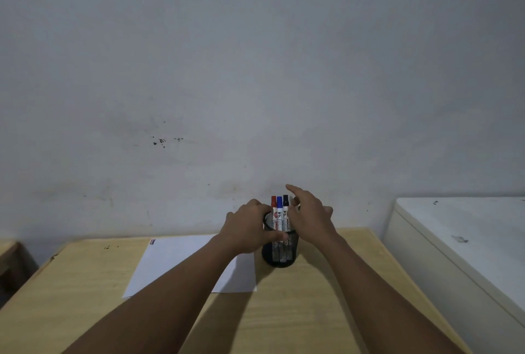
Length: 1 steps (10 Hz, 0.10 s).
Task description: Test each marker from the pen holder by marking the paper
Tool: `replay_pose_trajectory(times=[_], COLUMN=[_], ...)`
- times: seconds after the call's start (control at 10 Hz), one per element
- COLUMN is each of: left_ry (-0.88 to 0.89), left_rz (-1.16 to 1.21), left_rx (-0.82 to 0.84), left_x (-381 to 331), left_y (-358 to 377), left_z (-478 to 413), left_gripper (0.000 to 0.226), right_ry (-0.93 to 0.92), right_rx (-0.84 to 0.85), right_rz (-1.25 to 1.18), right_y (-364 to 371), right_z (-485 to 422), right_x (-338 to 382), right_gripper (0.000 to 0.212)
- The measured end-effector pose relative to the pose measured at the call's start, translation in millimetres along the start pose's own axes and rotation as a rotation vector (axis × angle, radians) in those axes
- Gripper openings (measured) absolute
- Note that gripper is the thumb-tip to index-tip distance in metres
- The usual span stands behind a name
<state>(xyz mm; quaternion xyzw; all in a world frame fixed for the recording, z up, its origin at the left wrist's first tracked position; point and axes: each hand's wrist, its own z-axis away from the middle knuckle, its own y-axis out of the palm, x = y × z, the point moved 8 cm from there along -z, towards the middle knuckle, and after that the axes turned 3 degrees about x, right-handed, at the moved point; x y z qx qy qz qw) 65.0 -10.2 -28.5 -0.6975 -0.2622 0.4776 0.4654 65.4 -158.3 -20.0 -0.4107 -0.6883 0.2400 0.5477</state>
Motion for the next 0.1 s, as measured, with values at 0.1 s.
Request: replay_pose_trajectory(times=[0.1], left_ry=[-0.022], left_rz=[0.000], left_rx=[-0.035], left_x=[0.2], left_y=[-10.2], left_z=[5.1], left_gripper=[0.071], right_ry=[-0.014], right_rx=[-0.060], right_rz=[0.004], right_y=[-8.9], right_z=[3.5], right_x=[7.3], right_gripper=[0.050])
